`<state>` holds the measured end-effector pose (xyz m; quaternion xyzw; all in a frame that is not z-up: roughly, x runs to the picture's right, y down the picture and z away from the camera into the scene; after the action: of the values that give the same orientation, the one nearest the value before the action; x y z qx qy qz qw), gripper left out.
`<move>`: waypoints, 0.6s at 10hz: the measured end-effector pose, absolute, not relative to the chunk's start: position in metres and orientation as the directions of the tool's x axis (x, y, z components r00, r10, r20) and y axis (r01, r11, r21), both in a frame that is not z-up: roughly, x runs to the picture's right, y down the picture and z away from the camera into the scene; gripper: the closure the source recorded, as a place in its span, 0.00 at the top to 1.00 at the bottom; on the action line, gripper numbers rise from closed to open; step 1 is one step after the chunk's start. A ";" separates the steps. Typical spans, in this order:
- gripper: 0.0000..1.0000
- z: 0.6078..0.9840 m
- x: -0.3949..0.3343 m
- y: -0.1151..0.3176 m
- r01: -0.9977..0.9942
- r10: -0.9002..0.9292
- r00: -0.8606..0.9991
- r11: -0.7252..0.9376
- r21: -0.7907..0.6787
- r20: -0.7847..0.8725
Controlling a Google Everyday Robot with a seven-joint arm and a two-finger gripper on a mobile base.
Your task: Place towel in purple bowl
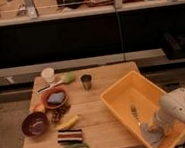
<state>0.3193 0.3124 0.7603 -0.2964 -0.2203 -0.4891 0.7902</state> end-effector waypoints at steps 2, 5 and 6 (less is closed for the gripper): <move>0.51 0.763 0.317 0.313 0.905 -0.642 0.422 0.346 -0.249 0.640; 0.27 0.760 0.318 0.310 0.905 -0.643 0.421 0.344 -0.250 0.640; 0.26 0.760 0.319 0.310 0.905 -0.644 0.421 0.342 -0.252 0.639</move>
<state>0.3189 0.3102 0.7602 -0.2966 -0.2205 -0.4907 0.7890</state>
